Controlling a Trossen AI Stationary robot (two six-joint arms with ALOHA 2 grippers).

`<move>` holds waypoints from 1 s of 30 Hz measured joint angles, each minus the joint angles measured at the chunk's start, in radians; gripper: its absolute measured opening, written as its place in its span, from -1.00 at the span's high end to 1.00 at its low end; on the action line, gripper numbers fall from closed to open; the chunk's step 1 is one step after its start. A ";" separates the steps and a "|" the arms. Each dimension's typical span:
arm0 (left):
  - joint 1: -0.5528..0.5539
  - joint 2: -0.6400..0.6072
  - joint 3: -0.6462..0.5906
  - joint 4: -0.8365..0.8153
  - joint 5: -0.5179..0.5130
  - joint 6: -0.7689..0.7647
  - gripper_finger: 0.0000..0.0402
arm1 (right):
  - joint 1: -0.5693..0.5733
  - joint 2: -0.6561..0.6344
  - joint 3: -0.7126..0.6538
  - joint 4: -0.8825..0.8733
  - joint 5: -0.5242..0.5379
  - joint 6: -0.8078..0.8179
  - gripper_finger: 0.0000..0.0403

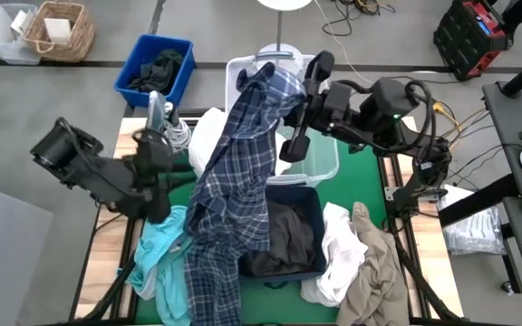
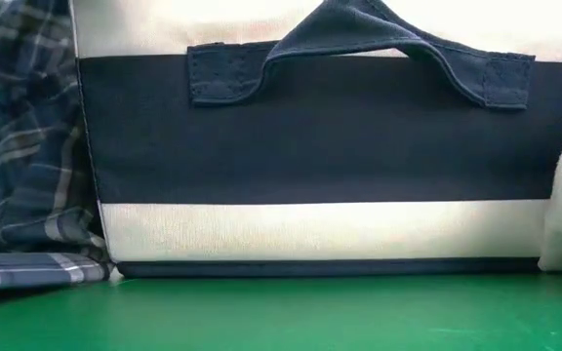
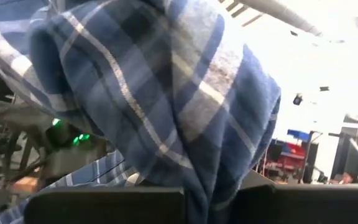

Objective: Sort clothes
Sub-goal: Put the patterned shirt into the blue laundry organizer

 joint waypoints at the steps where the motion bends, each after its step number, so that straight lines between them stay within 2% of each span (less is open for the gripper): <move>1: 0.000 0.004 -0.008 0.004 0.007 0.002 0.51 | 0.000 -0.001 0.000 0.003 0.000 -0.004 0.96; 6: 0.006 0.000 -0.067 0.002 -0.013 0.018 0.24 | -0.001 -0.011 0.000 0.040 0.000 -0.029 0.96; 11: 0.031 0.000 -0.141 0.002 -0.022 -0.063 -0.02 | -0.005 -0.038 0.000 0.106 0.022 -0.029 0.96; 18: 0.083 -0.001 -0.300 0.045 -0.105 -0.051 -0.31 | -0.005 -0.051 0.000 0.099 0.006 -0.007 0.96; 26: 0.188 -0.015 -0.453 0.214 -0.066 0.118 -0.40 | -0.005 -0.059 0.000 0.098 -0.017 0.033 0.96; 30: 0.214 -0.057 -0.529 0.341 -0.054 0.189 -0.37 | -0.005 -0.071 0.000 0.070 -0.086 0.113 0.96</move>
